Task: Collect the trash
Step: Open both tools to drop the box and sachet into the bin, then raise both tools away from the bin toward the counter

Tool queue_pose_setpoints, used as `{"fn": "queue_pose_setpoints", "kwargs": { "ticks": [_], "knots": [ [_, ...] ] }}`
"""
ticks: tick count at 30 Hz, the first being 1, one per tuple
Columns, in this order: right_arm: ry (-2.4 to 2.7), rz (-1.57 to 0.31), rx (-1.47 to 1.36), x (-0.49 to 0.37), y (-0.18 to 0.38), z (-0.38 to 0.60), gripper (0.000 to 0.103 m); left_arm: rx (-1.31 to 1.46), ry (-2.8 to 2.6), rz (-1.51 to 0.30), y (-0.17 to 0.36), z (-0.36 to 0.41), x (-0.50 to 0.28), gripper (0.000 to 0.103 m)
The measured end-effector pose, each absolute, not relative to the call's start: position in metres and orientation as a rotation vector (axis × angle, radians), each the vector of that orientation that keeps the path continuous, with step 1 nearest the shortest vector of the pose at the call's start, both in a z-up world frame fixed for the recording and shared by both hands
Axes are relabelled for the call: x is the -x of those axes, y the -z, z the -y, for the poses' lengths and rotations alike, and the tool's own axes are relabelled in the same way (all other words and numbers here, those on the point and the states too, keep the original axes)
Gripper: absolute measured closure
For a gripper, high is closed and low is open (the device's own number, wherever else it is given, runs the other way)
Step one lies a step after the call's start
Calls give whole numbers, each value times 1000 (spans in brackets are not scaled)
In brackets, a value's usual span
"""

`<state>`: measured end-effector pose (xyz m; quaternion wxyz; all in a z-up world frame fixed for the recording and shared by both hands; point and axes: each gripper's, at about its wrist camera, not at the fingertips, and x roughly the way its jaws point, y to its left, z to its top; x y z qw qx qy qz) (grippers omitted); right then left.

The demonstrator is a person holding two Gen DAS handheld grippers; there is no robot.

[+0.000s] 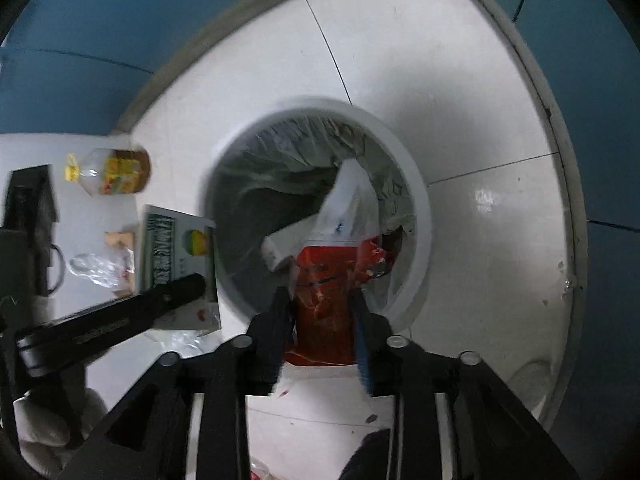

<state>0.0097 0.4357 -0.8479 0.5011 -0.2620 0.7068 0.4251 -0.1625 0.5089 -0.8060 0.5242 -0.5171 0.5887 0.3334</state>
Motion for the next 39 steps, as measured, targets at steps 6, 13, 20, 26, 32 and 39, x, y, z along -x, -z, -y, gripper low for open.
{"fn": "queue_pose_setpoints", "kwargs": {
  "ticks": [6,13,20,26,32,39],
  "knots": [
    [-980,-1609,723,-15,840,-429,10,1156,-899,-1374,778,-506,172,6],
    [-959,-1401,805,-10,732,-403,0,966,-1093,-1307,674,-483,187,6],
    [-989,-1301,771,0,595,-377,0,876,-1147,-1223,538,-442,197,6],
    [-1038,-1238,740,10,468,-341,0,843,-1145,-1156,438,-400,200,6],
    [-1088,-1195,711,19,354,-295,0,846,-1117,-1087,354,-360,206,6],
    [-1176,-1166,637,30,271,-251,0,806,-1143,-1070,278,-321,207,6]
  ]
}}
